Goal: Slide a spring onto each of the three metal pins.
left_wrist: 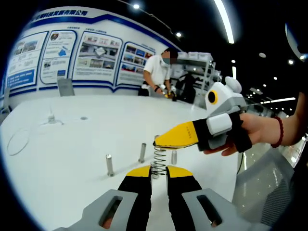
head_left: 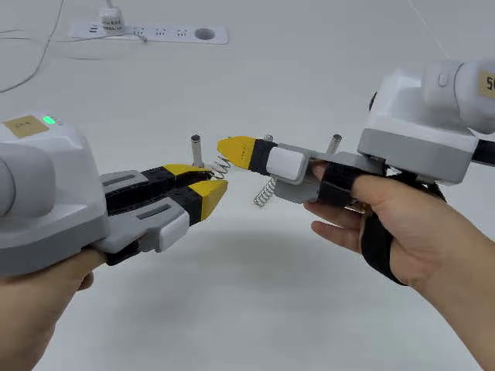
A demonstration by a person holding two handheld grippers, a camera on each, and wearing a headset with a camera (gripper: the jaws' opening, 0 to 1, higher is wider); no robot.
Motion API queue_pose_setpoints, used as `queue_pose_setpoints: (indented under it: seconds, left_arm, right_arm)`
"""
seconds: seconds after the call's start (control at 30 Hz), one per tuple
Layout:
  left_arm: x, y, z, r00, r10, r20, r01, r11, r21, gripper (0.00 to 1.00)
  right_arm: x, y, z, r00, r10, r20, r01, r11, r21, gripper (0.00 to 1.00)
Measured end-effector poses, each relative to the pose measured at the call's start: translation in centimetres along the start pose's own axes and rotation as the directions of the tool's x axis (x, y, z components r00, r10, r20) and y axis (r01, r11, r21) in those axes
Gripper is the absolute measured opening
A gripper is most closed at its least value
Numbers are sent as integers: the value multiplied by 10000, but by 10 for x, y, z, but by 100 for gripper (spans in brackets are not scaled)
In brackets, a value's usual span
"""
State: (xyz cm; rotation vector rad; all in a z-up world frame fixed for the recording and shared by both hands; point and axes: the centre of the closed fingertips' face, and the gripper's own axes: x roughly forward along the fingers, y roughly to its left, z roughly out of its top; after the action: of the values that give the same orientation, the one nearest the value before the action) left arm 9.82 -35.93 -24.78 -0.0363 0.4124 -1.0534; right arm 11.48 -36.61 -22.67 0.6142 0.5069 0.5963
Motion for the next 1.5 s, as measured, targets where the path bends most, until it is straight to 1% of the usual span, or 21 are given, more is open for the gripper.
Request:
queue_pose_setpoints:
  seconds: [0.2, 0.4, 0.5, 0.67, 0.7, 0.73, 0.77, 0.9, 0.97, 1.0, 1.07, 1.17, 1.2, 1.27, 1.4, 1.5]
  left_arm:
    - [-2, 3, -6, 9993, 163, -327, -149, 9990, 432, 15]
    - [-4, 6, -14, 9976, 312, -616, -268, 9971, 709, 21]
    - [-5, 7, -16, 9966, 423, -707, -363, 9957, 850, 26]
    - [-7, 11, -20, 9943, 657, -838, -570, 9932, 1018, 35]
    - [-7, 11, -21, 9941, 680, -846, -594, 9931, 1010, 36]
    - [-7, 12, -21, 9941, 688, -839, -603, 9932, 993, 37]
    - [-8, 13, -22, 9940, 711, -827, -630, 9933, 973, 39]
    - [-9, 16, -23, 9935, 844, -767, -771, 9925, 945, 45]
    - [-10, 18, -24, 9924, 932, -807, -854, 9918, 952, 48]
    - [-11, 19, -25, 9915, 990, -841, -907, 9912, 968, 49]
    - [-12, 21, -27, 9905, 1072, -864, -983, 9900, 1012, 53]
    - [-12, 23, -28, 9898, 1140, -859, -1053, 9894, 1003, 57]
    - [-12, 24, -28, 9898, 1156, -830, -1072, 9893, 994, 59]
    - [-12, 24, -28, 9896, 1192, -799, -1105, 9882, 1058, 62]
    - [-11, 24, -30, 9886, 1246, -842, -1132, 9852, 1286, 67]
    - [-10, 24, -32, 9884, 1234, -883, -1119, 9859, 1247, 69]
  right_arm:
    - [4, -1, 2, 9999, -112, -53, 108, 9981, -606, 11]
    - [8, -2, 7, 9999, -164, 5, 164, 9946, -1028, 11]
    - [11, -2, 12, 9996, -245, 101, 257, 9895, -1424, 11]
    - [18, -3, 22, 9990, -404, 171, 432, 9720, -2309, 11]
    - [20, -4, 24, 9989, -438, 160, 465, 9623, -2679, 11]
    - [21, -4, 26, 9987, -485, 183, 517, 9559, -2890, 11]
    - [23, -4, 28, 9985, -499, 215, 541, 9465, -3182, 11]
    - [30, -5, 34, 9985, -498, 222, 544, 9365, -3463, 11]
    - [35, -11, 38, 9980, -574, 249, 625, 9306, -3605, 11]
    - [37, -12, 40, 9978, -611, 252, 661, 9307, -3597, 11]
    - [40, -17, 40, 9972, -730, 142, 734, 9362, -3438, 11]
    - [46, -21, 42, 9967, -798, 144, 798, 9325, -3524, 11]
    - [49, -25, 43, 9960, -887, 148, 881, 9298, -3573, 11]
    - [52, -29, 45, 9942, -1054, 213, 1054, 9165, -3860, 11]
    - [59, -33, 46, 9939, -1055, 309, 1093, 9169, -3838, 11]
    - [65, -36, 48, 9931, -1097, 417, 1171, 9067, -4051, 11]
